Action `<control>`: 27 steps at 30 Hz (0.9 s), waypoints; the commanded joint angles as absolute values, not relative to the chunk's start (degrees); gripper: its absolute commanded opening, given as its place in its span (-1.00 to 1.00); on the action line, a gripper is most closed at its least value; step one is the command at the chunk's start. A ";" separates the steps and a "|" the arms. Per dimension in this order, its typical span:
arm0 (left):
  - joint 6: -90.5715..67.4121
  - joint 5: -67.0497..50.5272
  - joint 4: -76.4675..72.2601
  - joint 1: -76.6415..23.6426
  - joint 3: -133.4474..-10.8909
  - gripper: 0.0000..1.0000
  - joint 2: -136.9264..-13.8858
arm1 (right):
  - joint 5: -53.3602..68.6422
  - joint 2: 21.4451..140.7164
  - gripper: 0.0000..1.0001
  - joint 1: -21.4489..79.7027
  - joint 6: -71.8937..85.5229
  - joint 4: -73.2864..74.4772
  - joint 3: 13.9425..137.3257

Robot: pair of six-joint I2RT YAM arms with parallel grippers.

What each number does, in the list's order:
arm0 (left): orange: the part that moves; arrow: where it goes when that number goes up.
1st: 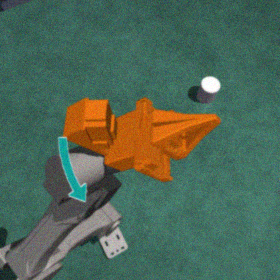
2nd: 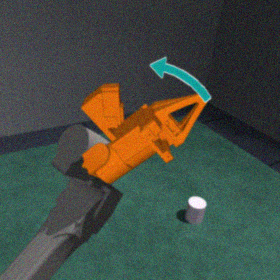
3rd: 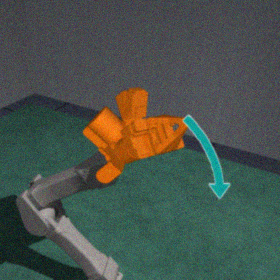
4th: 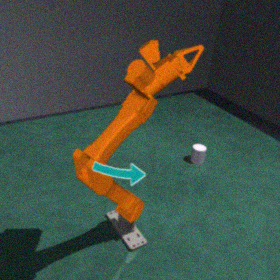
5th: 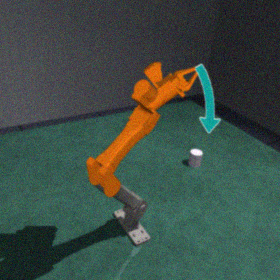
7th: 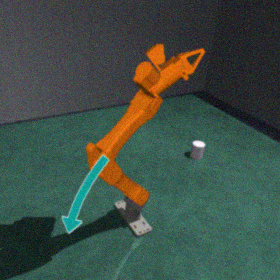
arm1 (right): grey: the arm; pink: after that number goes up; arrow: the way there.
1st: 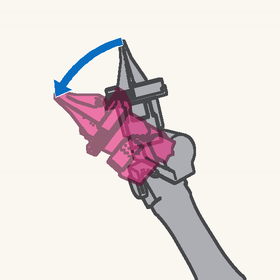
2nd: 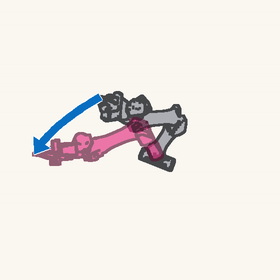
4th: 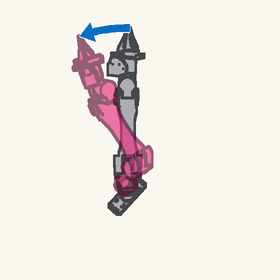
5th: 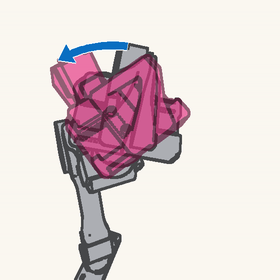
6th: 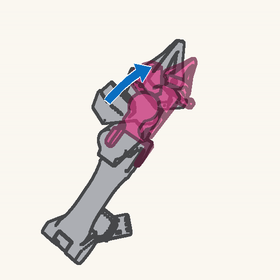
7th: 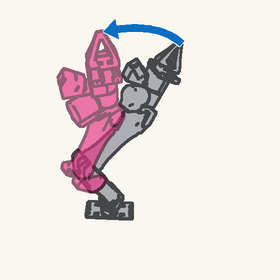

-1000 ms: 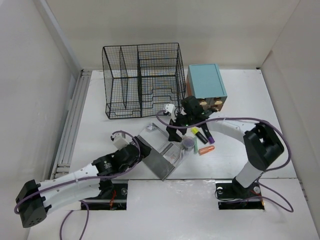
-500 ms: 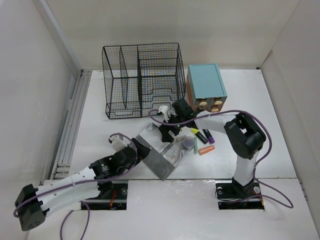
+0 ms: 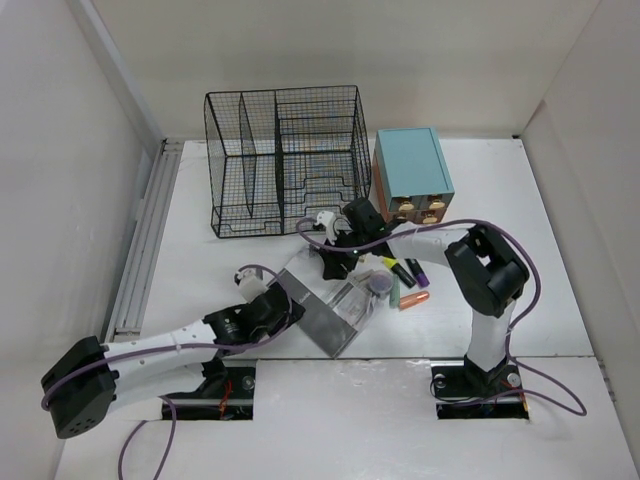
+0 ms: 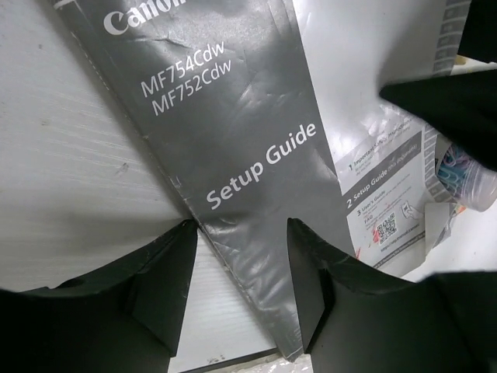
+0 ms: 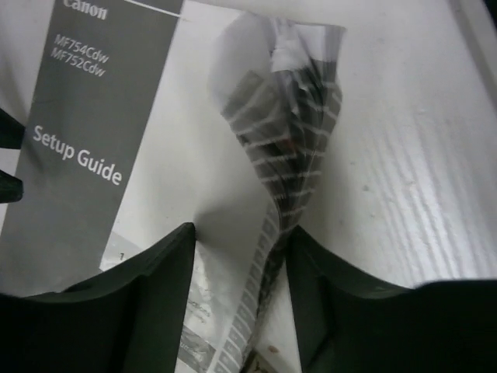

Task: Organize the desk

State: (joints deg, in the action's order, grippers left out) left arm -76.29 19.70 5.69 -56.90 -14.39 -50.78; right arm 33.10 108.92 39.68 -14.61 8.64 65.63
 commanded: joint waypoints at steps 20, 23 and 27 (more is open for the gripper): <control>-74.97 19.42 15.64 -57.74 -13.54 0.80 -36.05 | 49.21 98.44 -1.00 39.99 -23.73 23.73 72.33; -75.49 17.67 15.65 -57.74 -12.22 0.80 -35.42 | 53.59 96.86 -1.00 38.58 -24.34 24.43 72.33; -75.50 17.67 13.11 -57.74 -11.60 0.80 -35.42 | 59.31 96.86 -1.00 36.39 -24.95 26.19 72.86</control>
